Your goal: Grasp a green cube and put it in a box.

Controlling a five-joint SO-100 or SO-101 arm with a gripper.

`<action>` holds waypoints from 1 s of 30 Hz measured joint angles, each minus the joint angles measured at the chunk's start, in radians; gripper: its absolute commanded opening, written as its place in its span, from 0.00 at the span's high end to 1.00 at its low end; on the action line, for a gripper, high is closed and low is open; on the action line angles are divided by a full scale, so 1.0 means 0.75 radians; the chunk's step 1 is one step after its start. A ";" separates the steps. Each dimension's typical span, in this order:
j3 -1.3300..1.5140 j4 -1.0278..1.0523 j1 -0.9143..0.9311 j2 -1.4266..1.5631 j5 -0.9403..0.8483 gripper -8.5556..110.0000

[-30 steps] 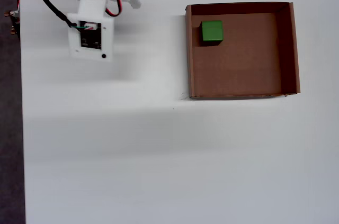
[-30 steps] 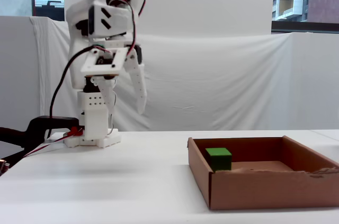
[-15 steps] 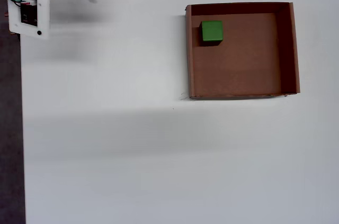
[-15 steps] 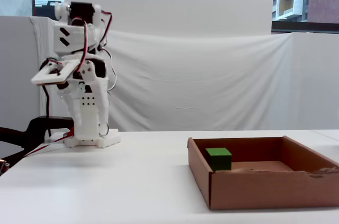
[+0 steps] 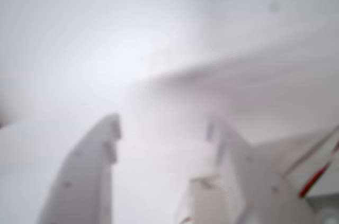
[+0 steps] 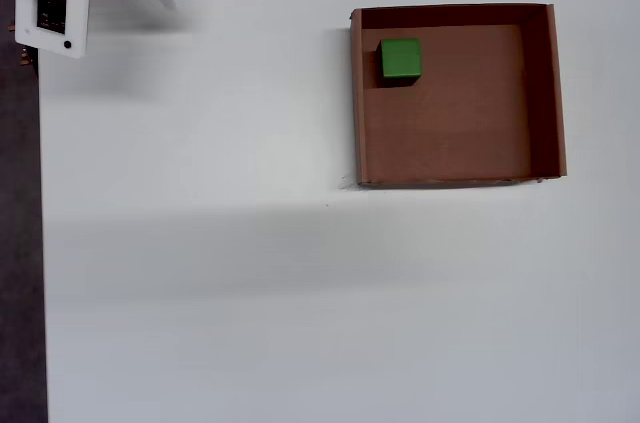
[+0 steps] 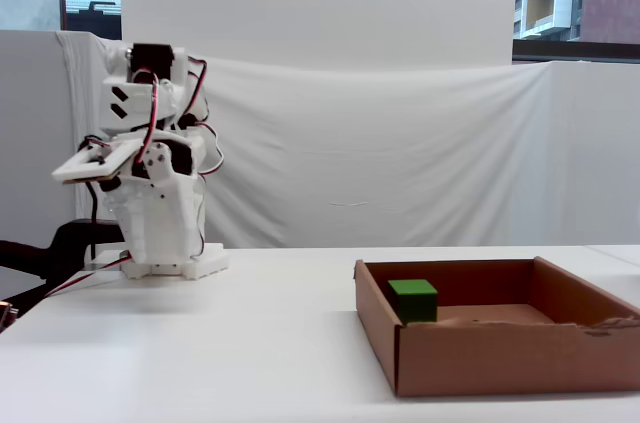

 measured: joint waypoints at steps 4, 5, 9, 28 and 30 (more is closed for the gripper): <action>0.078 -0.067 0.004 0.047 -0.006 0.74; 0.088 -0.076 0.004 0.065 -0.008 0.74; 0.127 -0.092 0.004 0.125 -0.008 0.74; 0.254 -0.178 0.043 0.256 -0.018 0.74; 0.254 -0.178 0.043 0.256 -0.018 0.74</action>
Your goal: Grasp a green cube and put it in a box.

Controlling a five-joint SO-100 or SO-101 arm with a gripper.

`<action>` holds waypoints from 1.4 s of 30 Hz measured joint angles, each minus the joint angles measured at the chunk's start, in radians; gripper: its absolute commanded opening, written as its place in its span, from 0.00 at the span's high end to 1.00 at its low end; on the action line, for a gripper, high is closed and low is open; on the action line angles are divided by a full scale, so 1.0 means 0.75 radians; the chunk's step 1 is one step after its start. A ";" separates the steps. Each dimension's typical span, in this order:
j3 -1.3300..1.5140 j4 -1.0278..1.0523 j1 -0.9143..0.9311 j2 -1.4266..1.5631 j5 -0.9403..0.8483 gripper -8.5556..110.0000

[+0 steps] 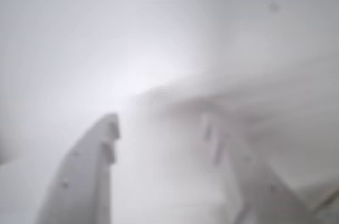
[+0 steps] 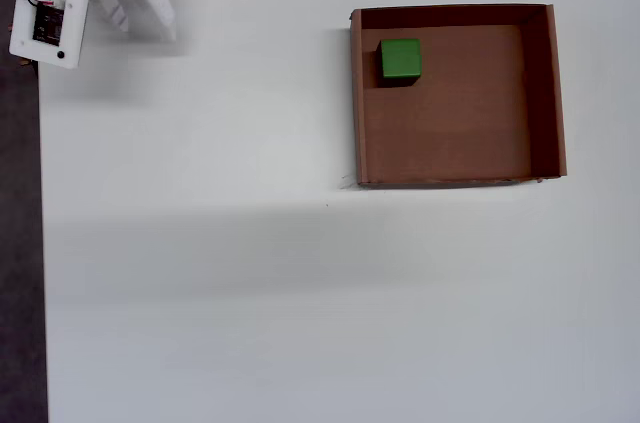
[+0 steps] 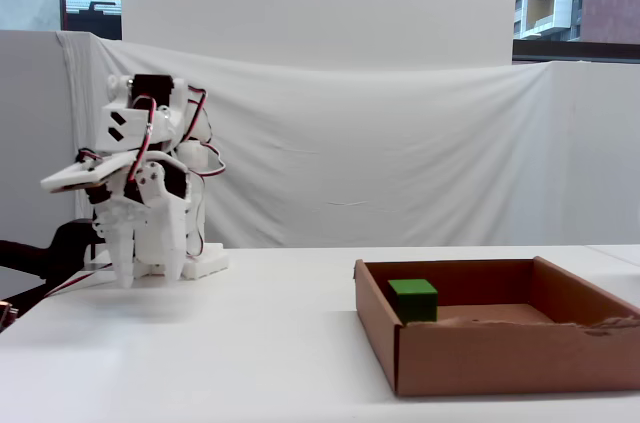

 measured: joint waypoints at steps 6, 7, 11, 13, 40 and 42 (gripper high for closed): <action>0.025 0.002 0.018 0.070 0.000 0.74; 0.025 0.002 0.022 0.072 0.000 0.74; 0.033 0.002 0.074 0.092 0.000 0.74; 0.033 0.004 0.086 0.106 0.000 0.74; 0.037 0.057 0.202 0.115 0.000 0.74; 0.037 0.063 0.202 0.115 0.000 0.74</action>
